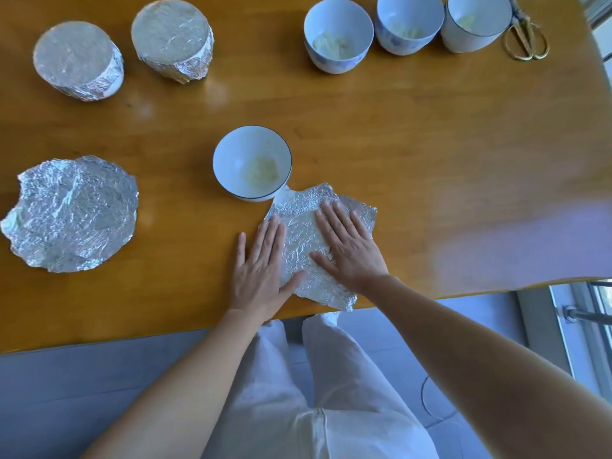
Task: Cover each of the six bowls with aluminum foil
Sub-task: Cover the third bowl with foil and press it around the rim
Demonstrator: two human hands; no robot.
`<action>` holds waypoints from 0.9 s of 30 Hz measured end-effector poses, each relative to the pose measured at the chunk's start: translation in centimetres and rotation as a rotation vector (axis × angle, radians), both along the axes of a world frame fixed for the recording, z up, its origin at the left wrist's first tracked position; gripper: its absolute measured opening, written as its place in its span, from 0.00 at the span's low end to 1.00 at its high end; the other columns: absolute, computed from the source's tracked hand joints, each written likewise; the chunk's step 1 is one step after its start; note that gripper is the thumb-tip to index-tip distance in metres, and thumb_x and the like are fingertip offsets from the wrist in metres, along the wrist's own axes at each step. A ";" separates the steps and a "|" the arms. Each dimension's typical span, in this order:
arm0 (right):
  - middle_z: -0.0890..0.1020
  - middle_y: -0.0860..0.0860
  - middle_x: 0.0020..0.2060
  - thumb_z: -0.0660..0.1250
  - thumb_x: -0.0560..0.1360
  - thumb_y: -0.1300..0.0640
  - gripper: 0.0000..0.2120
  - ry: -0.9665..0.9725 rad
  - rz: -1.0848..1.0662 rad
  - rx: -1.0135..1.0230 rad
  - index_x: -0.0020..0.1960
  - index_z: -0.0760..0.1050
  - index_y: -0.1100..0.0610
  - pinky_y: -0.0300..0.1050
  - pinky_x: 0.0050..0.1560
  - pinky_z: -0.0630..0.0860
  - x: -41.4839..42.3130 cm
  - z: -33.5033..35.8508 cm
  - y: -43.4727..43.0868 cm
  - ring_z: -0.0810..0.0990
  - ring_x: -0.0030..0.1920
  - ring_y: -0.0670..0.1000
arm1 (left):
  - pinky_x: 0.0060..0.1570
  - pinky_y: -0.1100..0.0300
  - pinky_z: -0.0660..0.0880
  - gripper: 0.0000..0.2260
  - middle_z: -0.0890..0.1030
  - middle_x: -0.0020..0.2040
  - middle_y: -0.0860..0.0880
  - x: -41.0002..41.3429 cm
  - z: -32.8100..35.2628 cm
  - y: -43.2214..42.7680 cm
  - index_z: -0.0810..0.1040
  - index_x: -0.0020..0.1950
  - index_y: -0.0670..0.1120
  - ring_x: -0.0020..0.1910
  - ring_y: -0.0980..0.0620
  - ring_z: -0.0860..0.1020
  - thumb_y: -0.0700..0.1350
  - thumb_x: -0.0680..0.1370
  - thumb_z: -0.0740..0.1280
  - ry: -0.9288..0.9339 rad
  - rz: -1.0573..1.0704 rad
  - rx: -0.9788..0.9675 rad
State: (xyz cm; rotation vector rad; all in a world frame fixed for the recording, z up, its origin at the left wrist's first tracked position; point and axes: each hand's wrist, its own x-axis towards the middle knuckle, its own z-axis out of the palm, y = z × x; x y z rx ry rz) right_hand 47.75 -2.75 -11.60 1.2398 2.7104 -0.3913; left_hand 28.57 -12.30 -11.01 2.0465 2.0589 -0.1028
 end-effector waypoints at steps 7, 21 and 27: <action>0.55 0.57 0.78 0.54 0.77 0.52 0.32 0.176 0.058 -0.041 0.78 0.54 0.62 0.56 0.78 0.47 -2.1 1.4 0.7 0.51 0.79 0.55 | 0.75 0.46 0.57 0.29 0.62 0.79 0.41 1.0 0.6 2.0 0.64 0.77 0.38 0.78 0.43 0.58 0.54 0.81 0.54 -0.073 -0.042 0.189; 0.44 0.57 0.79 0.42 0.82 0.40 0.35 0.111 -0.260 -0.064 0.79 0.43 0.62 0.52 0.78 0.41 -0.7 1.0 0.6 0.41 0.79 0.55 | 0.77 0.43 0.48 0.41 0.47 0.81 0.38 0.4 -0.3 2.6 0.49 0.81 0.39 0.81 0.40 0.45 0.67 0.79 0.48 -0.092 0.095 0.035; 0.61 0.57 0.73 0.67 0.73 0.40 0.39 0.164 -0.814 -0.094 0.75 0.59 0.59 0.55 0.68 0.56 0.4 2.7 2.2 0.59 0.71 0.60 | 0.59 0.42 0.68 0.35 0.70 0.69 0.35 2.3 1.8 3.5 0.65 0.76 0.36 0.64 0.35 0.70 0.57 0.77 0.66 -0.146 0.538 0.082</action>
